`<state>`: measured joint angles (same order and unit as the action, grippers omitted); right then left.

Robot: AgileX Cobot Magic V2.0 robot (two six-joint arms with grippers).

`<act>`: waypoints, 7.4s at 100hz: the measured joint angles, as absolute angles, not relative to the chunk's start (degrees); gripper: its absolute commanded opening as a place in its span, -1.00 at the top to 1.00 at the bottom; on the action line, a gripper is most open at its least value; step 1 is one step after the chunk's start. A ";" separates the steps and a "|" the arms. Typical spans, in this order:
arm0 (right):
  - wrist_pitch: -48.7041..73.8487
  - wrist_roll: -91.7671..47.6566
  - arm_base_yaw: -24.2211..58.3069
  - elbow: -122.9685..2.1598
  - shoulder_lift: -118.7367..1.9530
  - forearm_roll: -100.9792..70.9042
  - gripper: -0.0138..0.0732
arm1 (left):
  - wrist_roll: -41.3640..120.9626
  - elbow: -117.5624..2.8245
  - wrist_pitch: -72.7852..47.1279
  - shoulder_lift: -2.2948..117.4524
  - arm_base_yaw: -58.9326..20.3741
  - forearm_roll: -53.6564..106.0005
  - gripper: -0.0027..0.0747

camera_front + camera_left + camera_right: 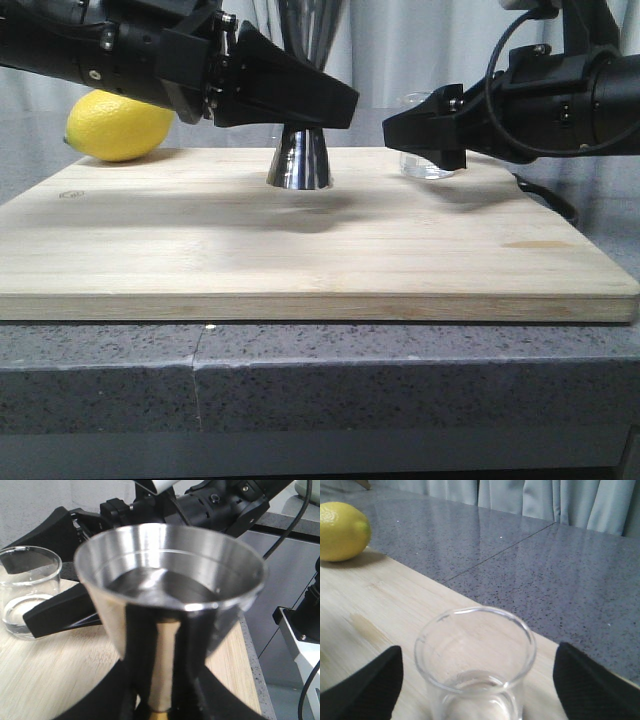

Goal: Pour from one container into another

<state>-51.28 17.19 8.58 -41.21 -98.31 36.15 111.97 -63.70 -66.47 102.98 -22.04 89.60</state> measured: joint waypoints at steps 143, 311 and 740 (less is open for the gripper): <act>-32.23 17.66 10.53 -41.12 -57.67 36.01 -0.61 | 119.80 -62.70 -66.47 102.65 -10.39 94.95 0.98; -31.67 17.66 10.53 -41.09 -57.53 36.01 -0.61 | 125.80 -52.91 -66.26 102.32 -10.05 97.89 0.05; 13.76 17.79 2.19 -11.32 0.73 18.91 0.86 | 0.90 -2.77 -15.77 -0.30 7.00 15.40 0.98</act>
<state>13.76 17.79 2.19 -11.32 0.73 18.91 0.90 -2.77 -15.77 -0.30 7.00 15.40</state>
